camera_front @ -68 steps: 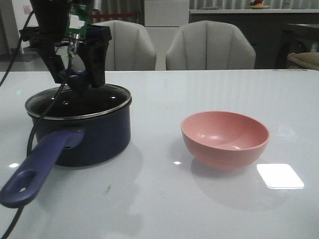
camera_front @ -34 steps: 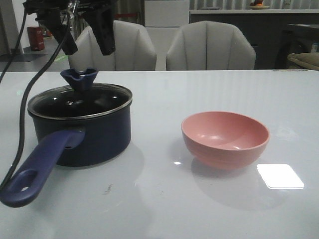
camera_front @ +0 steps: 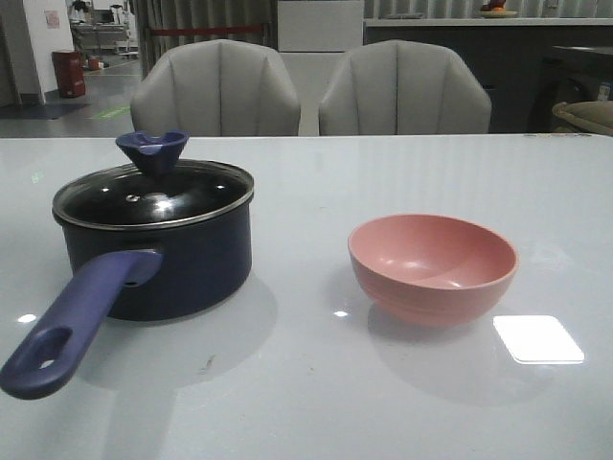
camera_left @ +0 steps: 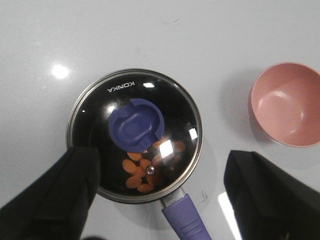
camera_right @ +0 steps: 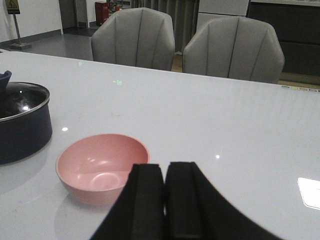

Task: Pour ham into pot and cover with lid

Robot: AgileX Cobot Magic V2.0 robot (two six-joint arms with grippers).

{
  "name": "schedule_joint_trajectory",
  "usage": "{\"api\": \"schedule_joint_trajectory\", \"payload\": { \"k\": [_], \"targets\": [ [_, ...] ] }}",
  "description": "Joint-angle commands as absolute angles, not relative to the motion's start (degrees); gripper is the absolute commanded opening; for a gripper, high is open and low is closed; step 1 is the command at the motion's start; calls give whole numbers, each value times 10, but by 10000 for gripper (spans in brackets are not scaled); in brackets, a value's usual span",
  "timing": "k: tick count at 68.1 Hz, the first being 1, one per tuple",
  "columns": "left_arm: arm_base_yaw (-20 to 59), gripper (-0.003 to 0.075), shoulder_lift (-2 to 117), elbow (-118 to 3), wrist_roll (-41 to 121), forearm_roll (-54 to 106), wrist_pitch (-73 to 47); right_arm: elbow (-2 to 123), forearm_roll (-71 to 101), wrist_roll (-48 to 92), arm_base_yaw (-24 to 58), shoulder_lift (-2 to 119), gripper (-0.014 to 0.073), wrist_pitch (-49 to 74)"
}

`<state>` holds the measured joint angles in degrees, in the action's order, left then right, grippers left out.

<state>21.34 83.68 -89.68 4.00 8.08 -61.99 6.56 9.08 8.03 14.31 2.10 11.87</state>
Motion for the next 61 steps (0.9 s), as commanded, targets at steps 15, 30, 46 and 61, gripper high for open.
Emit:
{"api": "schedule_joint_trajectory", "payload": {
  "k": [15, 30, 46, 61],
  "targets": [
    [217, 552, 627, -688, 41, 98, -471, 82, 90, 85, 141, 27, 148, 70],
    [217, 552, 482, -553, 52, 99, -391, 82, 90, 85, 141, 27, 148, 70],
    [217, 552, 269, -399, 52, 100, -290, 82, 90, 85, 141, 27, 148, 70],
    [217, 552, 111, -265, 52, 100, -203, 82, 90, 85, 141, 27, 148, 70]
  ]
}}
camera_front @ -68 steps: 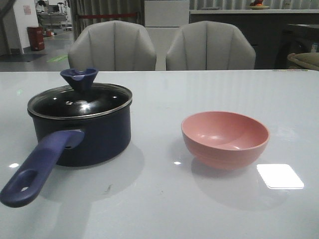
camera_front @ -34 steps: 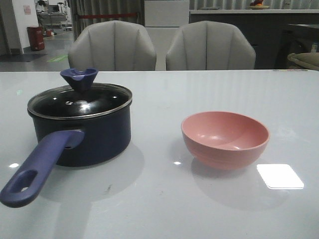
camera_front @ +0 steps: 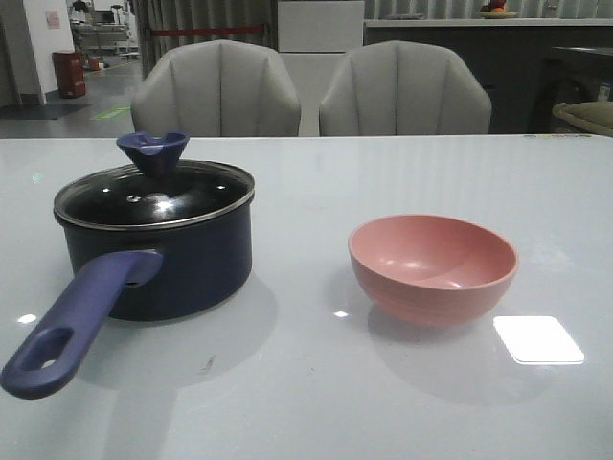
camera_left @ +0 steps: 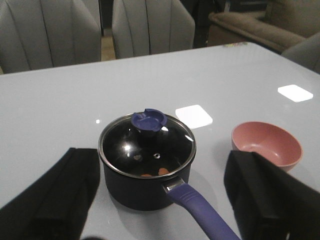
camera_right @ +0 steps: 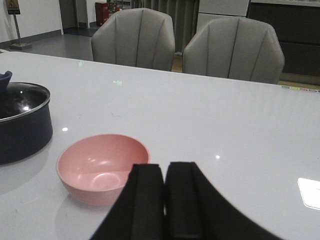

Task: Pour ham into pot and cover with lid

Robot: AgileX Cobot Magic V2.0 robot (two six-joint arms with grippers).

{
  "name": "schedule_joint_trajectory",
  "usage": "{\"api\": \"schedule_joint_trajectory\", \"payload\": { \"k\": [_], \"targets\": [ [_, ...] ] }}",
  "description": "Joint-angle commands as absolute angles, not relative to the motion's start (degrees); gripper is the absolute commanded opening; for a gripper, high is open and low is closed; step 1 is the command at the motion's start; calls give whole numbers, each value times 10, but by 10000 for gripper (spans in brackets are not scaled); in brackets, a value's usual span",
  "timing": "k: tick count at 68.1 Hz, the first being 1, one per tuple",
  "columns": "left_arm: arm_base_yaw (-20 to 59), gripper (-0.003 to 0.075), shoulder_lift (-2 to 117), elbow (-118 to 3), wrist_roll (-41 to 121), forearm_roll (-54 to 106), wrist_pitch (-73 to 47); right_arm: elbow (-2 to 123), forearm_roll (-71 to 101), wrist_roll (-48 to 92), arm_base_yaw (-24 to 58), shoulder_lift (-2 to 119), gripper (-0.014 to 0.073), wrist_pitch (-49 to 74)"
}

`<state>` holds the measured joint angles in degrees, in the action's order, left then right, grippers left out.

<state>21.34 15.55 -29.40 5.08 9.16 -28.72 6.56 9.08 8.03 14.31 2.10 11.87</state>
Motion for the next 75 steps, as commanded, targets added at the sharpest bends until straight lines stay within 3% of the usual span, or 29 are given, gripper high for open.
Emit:
{"api": "schedule_joint_trajectory", "payload": {
  "k": [1, 9, 20, 25, 65, 75],
  "targets": [
    [217, 552, 108, -263, 52, 100, -201, 82, 90, 85, 141, 27, 148, 70],
    [217, 466, 80, -229, 52, 99, -178, 82, 90, 85, 141, 27, 148, 70],
    [217, 97, 77, -225, 52, 99, -175, 82, 90, 85, 141, 27, 148, 70],
    [217, 138, 77, -225, 52, 99, -175, 82, 90, 85, 141, 27, 148, 70],
    [215, 133, 77, -207, 53, 78, -152, 82, 90, 85, 141, 27, 148, 70],
    [169, 133, 74, -165, 53, 30, -148, 82, 90, 85, 141, 27, 148, 70]
  ]
}}
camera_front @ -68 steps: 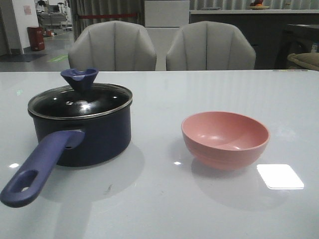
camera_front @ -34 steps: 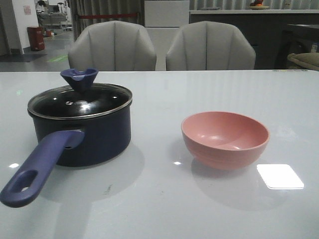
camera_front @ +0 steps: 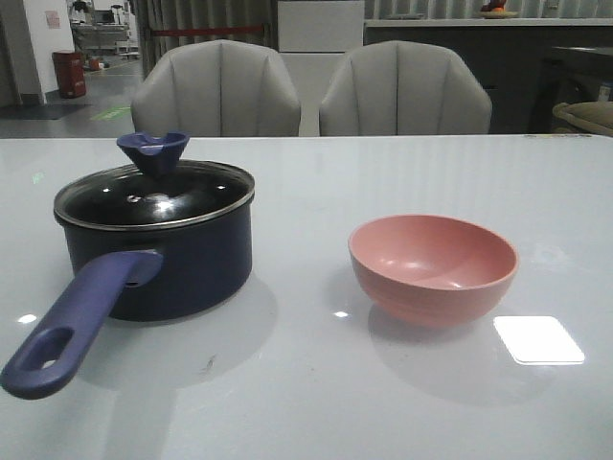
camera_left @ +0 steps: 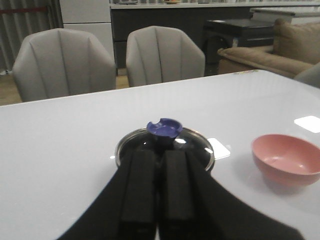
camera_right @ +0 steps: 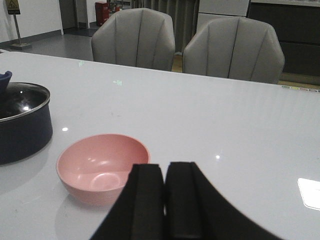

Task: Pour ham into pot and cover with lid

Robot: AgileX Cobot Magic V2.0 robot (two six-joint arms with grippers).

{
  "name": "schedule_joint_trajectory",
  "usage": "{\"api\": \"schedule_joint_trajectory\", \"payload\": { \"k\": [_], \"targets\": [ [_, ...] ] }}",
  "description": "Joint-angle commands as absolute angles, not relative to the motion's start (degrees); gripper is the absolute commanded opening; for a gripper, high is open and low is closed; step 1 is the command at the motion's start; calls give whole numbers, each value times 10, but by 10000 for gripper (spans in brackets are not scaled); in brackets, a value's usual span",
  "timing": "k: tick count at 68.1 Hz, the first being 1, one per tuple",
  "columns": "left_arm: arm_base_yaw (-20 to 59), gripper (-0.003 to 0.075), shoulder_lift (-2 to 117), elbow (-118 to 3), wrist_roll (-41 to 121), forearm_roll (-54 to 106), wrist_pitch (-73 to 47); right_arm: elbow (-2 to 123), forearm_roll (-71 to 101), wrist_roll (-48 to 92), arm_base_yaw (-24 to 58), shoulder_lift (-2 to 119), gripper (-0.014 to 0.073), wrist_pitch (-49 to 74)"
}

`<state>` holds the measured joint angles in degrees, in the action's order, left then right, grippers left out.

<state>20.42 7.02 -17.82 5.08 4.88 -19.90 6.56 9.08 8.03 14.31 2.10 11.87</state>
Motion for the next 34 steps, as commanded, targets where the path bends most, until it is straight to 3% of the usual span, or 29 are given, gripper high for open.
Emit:
{"api": "schedule_joint_trajectory", "payload": {
  "k": [1, 18, 34],
  "targets": [
    [166, 133, 74, -165, 53, 29, -146, 82, 90, 85, 141, 27, 148, 70],
    [45, 133, 19, -50, 8, 18, -89, 82, 90, 85, 141, 27, 148, 70],
    [46, 133, -14, 15, -48, -17, -21, 82, 90, 85, 141, 27, 148, 70]
  ]
}}
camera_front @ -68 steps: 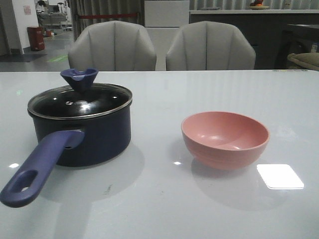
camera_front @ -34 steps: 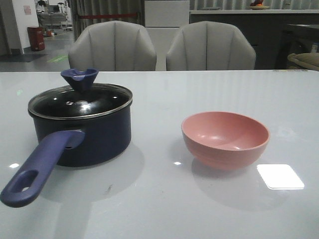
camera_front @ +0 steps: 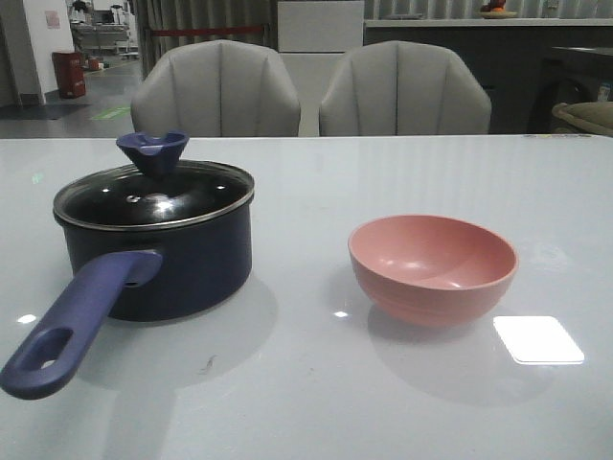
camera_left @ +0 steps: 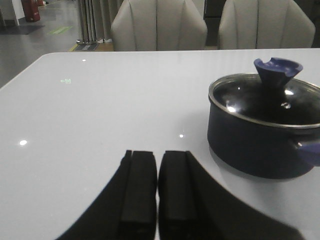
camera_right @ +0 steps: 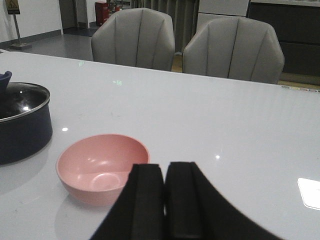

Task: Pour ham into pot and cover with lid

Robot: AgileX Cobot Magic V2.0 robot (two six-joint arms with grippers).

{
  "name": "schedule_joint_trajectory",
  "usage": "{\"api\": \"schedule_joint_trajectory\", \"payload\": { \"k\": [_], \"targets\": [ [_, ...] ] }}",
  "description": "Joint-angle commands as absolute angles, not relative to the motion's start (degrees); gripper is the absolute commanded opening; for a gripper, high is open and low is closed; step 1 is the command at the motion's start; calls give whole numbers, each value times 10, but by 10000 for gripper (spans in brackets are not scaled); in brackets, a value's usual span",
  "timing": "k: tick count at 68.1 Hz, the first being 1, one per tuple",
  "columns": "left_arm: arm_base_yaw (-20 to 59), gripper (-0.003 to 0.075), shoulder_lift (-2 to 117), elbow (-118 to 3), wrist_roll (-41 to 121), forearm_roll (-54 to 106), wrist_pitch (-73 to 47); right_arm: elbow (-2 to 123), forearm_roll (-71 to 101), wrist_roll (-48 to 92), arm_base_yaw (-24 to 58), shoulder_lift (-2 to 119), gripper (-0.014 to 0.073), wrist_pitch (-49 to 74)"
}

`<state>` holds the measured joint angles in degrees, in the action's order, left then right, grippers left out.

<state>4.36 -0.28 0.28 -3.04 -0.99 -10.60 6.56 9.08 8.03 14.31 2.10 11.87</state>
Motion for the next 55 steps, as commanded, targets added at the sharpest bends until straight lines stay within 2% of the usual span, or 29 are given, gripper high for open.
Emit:
{"api": "schedule_joint_trajectory", "payload": {
  "k": [1, 55],
  "targets": [
    [46, 133, -14, 15, -48, -17, -18, 82, 90, 85, 141, 27, 148, 70],
    [46, 133, -14, 15, -48, -17, 0, 82, 90, 85, 141, 27, 148, 71]
  ]
}}
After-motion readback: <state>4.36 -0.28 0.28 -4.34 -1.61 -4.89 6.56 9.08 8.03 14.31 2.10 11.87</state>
